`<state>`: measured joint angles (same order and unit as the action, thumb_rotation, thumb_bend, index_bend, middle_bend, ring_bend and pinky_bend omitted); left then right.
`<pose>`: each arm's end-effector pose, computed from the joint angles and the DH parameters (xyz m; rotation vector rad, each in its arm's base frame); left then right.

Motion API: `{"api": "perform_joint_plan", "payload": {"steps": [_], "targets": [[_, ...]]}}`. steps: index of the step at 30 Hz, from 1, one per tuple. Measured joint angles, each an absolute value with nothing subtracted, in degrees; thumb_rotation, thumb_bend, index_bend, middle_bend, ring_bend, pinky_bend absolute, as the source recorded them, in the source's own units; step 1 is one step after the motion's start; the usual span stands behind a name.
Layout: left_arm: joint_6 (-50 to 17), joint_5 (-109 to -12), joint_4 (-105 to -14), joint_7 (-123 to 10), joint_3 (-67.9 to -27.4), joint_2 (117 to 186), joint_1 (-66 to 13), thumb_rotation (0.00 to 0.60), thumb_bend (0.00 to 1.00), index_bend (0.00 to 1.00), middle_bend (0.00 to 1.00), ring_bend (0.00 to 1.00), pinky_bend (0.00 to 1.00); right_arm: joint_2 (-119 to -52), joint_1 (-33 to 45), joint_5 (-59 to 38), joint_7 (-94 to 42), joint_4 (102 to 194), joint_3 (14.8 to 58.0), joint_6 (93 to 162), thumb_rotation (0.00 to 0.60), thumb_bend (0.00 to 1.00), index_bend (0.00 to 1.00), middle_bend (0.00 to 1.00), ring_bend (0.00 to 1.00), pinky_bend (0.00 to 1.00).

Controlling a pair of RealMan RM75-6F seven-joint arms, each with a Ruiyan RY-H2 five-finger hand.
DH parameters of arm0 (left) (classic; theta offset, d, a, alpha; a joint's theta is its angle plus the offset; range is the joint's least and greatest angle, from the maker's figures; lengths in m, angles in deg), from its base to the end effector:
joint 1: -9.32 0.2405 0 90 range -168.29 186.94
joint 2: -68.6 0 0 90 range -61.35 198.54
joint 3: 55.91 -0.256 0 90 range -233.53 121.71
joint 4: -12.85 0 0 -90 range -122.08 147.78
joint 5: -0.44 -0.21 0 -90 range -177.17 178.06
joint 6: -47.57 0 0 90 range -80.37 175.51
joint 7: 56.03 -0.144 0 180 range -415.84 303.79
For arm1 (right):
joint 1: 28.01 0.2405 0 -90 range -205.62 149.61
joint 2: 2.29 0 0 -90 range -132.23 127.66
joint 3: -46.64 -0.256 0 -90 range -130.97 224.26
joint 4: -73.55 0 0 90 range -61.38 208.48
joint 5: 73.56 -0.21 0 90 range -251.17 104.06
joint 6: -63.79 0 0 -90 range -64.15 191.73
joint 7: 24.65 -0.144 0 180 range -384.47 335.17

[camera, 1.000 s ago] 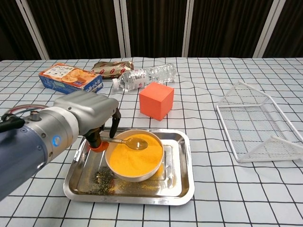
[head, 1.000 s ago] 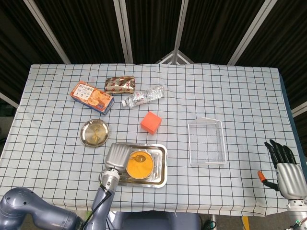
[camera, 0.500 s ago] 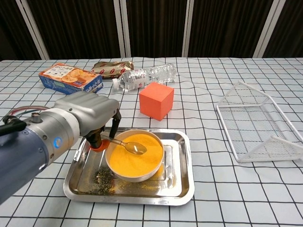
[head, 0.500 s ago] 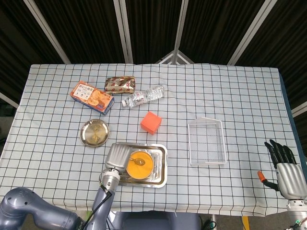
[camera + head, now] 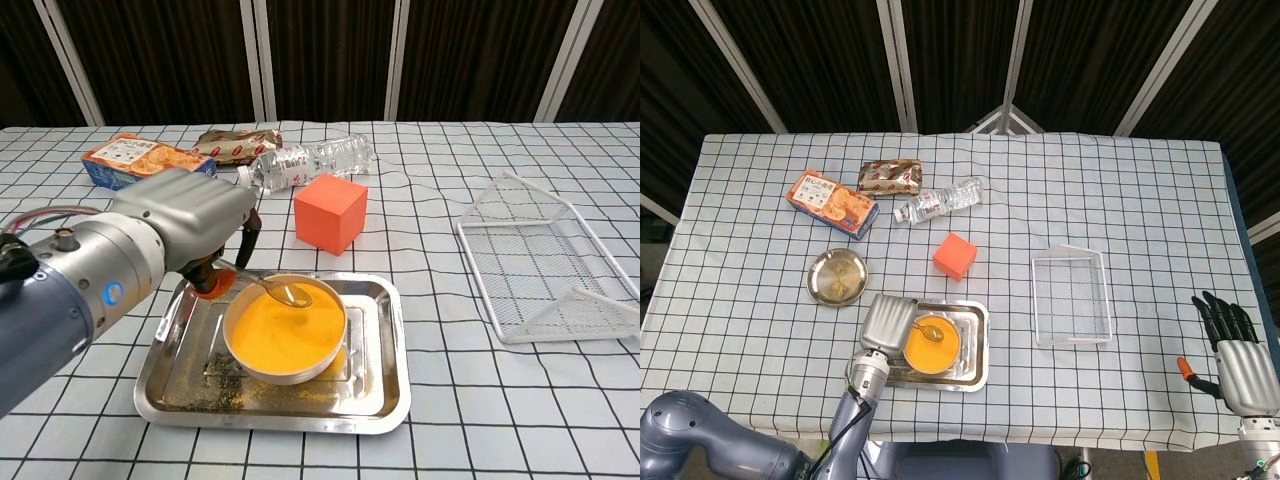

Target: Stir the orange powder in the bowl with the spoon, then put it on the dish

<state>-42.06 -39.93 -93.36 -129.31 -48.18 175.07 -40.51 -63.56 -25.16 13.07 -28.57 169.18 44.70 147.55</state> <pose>-0.0526 0.2542 -0.0548 -1.8365 -0.6644 -0.5865 -0.3105 -0.1661 0.1637 1.3693 -1.0076 0.9203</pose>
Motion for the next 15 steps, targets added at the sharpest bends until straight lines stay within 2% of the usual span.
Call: {"api": "perform_joint_plan", "payload": {"steps": [9,15], "targets": [[-41.12,-54.38,-88.4,-133.63,-55.25,171.78,-42.54,0.6,0.68,0.75,0.99,0.94,0.96,-63.52,-25.15,12.83,-28.66,169.49,44.69,147.35,0.6,0.36,0.0,0.0,0.0,0.0],[-37.29,-63.6,-83.82,-137.95,-59.45,169.42,-44.91,0.6,0.7,0.77,1.0,0.95,0.97,-63.46,-25.16,12.77,-28.81,169.54,44.67,147.32,0.6,0.36,0.0,0.0,0.0,0.0]]}}
